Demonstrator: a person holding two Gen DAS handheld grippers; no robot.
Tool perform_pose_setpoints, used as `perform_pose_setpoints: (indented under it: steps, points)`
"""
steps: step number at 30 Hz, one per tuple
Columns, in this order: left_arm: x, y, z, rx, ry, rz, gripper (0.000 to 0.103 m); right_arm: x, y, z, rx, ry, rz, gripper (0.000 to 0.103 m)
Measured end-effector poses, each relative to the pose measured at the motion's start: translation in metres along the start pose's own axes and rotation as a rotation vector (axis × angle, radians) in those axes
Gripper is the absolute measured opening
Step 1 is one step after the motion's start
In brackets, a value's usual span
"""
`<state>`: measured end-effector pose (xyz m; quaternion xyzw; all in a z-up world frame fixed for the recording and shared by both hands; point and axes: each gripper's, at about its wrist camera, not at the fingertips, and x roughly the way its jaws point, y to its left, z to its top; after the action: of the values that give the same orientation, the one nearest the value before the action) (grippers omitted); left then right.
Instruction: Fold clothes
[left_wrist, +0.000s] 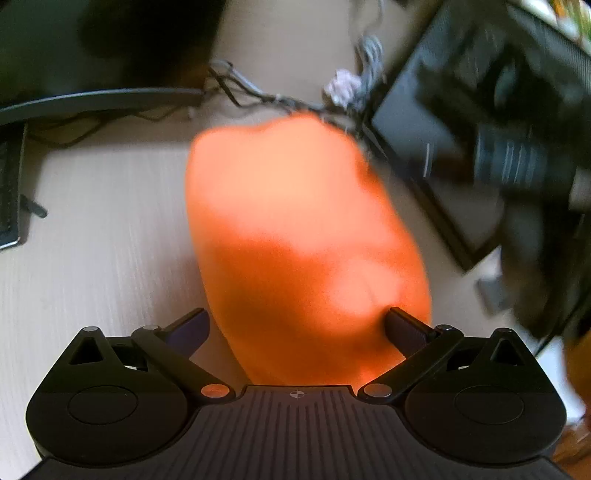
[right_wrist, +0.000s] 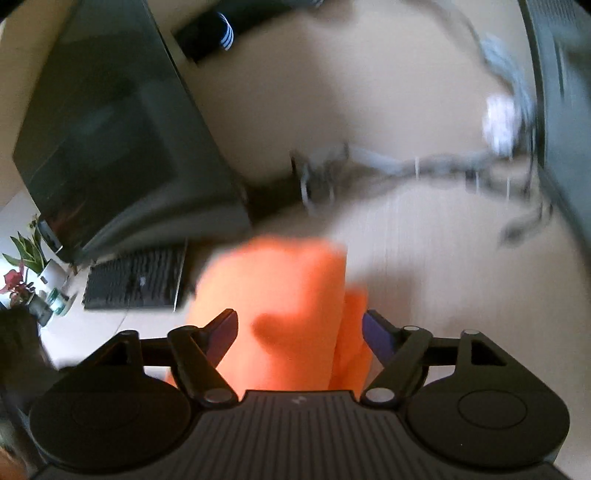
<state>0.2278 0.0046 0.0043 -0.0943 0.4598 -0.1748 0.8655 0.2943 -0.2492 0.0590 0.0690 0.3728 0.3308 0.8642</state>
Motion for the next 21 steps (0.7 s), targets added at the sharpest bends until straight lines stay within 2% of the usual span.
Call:
perform_pose_setpoints:
  steps: [3,5,7,9,11,13,17,19,21]
  points:
    - [0.010,0.001,0.001,-0.015,0.035,-0.023,0.103,0.019,0.003,0.018,-0.075,-0.054,-0.066,0.082]
    - [0.012,0.005,0.004,-0.028,0.050,-0.047,0.103,0.059,-0.005,0.015,-0.104,0.018,-0.115,0.083]
    - [-0.001,0.017,0.010,-0.050,0.024,-0.086,0.103,0.095,-0.012,0.000,-0.133,0.108,-0.220,0.083]
    - [-0.013,0.031,0.023,-0.109,-0.047,-0.094,0.103,0.099,-0.017,-0.005,-0.094,0.106,-0.176,0.083]
    - [-0.015,0.045,0.043,-0.176,-0.103,-0.052,0.103,0.096,-0.018,-0.006,-0.070,0.097,-0.123,0.083]
    - [-0.017,0.059,0.062,-0.242,-0.158,-0.010,0.103,0.090,-0.011,-0.007,-0.121,0.080,-0.119,0.083]
    - [0.015,0.064,0.075,-0.195,-0.110,0.223,0.103,0.059,0.010,-0.004,-0.190,-0.015,-0.119,0.083]
    - [0.026,0.069,0.072,-0.173,-0.090,0.338,0.103,0.038,0.012,-0.001,-0.169,-0.069,-0.096,0.086]
    - [0.028,0.078,0.064,-0.219,-0.090,0.360,0.103,0.032,0.008,-0.002,-0.159,-0.074,-0.070,0.090]
